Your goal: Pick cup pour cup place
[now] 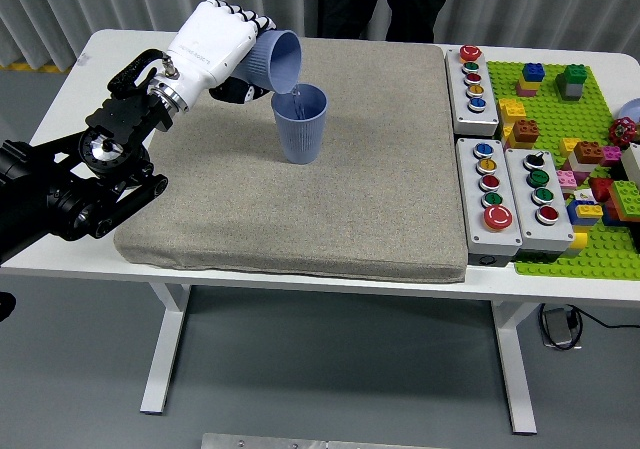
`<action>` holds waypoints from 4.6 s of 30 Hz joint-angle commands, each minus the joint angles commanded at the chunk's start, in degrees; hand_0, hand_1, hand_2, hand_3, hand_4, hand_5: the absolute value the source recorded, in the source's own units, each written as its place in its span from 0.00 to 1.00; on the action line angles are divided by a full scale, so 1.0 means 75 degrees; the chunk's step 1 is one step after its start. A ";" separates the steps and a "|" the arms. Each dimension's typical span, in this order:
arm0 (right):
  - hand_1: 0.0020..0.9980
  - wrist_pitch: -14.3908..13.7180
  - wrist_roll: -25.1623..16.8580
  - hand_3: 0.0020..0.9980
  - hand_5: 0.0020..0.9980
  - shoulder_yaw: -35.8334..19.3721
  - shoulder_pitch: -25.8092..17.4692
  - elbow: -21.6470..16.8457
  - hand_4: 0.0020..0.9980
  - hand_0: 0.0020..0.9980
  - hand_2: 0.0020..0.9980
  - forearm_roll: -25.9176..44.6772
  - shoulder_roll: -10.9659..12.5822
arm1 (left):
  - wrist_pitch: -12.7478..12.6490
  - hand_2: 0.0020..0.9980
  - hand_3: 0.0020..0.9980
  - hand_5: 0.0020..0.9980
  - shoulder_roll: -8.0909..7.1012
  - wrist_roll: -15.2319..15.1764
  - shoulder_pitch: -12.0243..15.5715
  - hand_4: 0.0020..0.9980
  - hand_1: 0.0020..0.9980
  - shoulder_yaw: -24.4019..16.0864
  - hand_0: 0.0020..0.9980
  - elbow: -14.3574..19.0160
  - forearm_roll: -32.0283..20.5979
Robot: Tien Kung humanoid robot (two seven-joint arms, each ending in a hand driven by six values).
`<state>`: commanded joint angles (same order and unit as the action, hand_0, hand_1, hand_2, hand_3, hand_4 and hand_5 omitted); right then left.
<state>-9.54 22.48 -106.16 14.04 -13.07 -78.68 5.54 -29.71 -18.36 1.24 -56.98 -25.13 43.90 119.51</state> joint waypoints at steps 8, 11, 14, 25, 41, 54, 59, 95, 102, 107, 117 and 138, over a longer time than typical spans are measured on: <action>0.66 -0.0003 0.0000 0.63 0.30 -0.0002 -0.0001 -0.0003 0.00 0.69 0.61 -0.0002 -0.0001 | -0.0025 0.47 0.52 0.12 -0.0039 0.0051 -0.0069 0.71 0.45 0.0142 0.42 0.0003 0.0073; 0.66 -0.0002 -0.0001 0.63 0.30 0.0001 -0.0014 -0.0003 0.00 0.69 0.61 0.0002 -0.0002 | -0.0053 0.47 0.52 0.12 -0.0055 0.0059 -0.0080 0.71 0.45 0.0170 0.42 -0.0023 0.0058; 0.66 0.0001 0.0006 0.63 0.30 -0.0005 -0.0033 -0.0005 0.00 0.69 0.61 -0.0021 -0.0006 | -0.0065 0.48 0.52 0.11 -0.0074 0.0082 -0.0097 0.71 0.45 0.0250 0.42 -0.0064 0.0077; 0.66 0.0001 0.0005 0.63 0.30 0.0003 -0.0069 -0.0006 0.00 0.69 0.61 -0.0017 -0.0010 | -0.0158 0.47 0.52 0.12 -0.0118 0.0207 -0.0266 0.71 0.45 0.0539 0.42 -0.0058 0.0236; 0.66 0.0011 0.0001 0.63 0.30 -0.0002 -0.0044 -0.0003 0.00 0.69 0.61 -0.0015 0.0002 | -0.0158 0.47 0.52 0.12 -0.0173 0.0351 -0.0432 0.70 0.44 0.0765 0.42 -0.0073 0.0463; 0.66 0.0006 0.0006 0.63 0.30 0.0019 -0.0034 -0.0004 0.00 0.69 0.61 0.0021 0.0006 | -0.0116 0.47 0.52 0.12 -0.0237 0.0603 -0.0719 0.70 0.44 0.1328 0.42 0.0075 0.0873; 0.66 0.0004 0.0002 0.63 0.30 0.0021 -0.0024 -0.0002 0.00 0.69 0.61 0.0033 0.0009 | -0.0087 0.47 0.52 0.12 -0.0254 0.0621 -0.0762 0.70 0.44 0.1392 0.42 0.0094 0.0917; 0.66 0.0083 0.0052 0.63 0.30 -0.0142 -0.0299 -0.0014 0.00 0.69 0.61 -0.0209 -0.0080 | 0.0244 0.47 0.51 0.12 -0.0299 -0.0021 0.2249 0.71 0.44 -0.4017 0.43 0.2689 -0.6753; 0.66 0.0082 0.0043 0.63 0.30 -0.0150 -0.0296 -0.0009 0.00 0.69 0.61 -0.0169 -0.0098 | -0.0198 0.46 0.51 0.13 -0.0167 -0.0036 0.3148 0.71 0.44 -0.4510 0.43 0.3268 -0.5979; 0.66 0.0076 0.0033 0.63 0.30 -0.0165 -0.0297 -0.0006 0.00 0.69 0.61 -0.0162 -0.0121 | -0.0584 0.47 0.51 0.13 0.0174 -0.0079 0.3896 0.71 0.44 -0.4885 0.43 0.3700 -0.5030; 0.66 0.0109 0.0036 0.63 0.30 -0.0275 -0.0346 -0.0003 0.00 0.69 0.61 -0.0343 -0.0131 | -0.0852 0.48 0.52 0.16 0.0593 -0.0282 0.5211 0.71 0.46 -0.5034 0.43 0.4348 -0.4496; 0.66 0.0110 0.0089 0.63 0.30 -0.0269 -0.0345 -0.0014 0.00 0.69 0.61 -0.0436 -0.0177 | -0.0969 0.50 0.52 0.17 0.0956 -0.2320 0.5417 0.71 0.48 -0.3963 0.45 0.3118 -0.6537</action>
<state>-8.71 23.15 -108.18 11.45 -13.17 -81.94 4.21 -36.98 -11.19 -16.16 -16.35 -54.85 67.29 70.49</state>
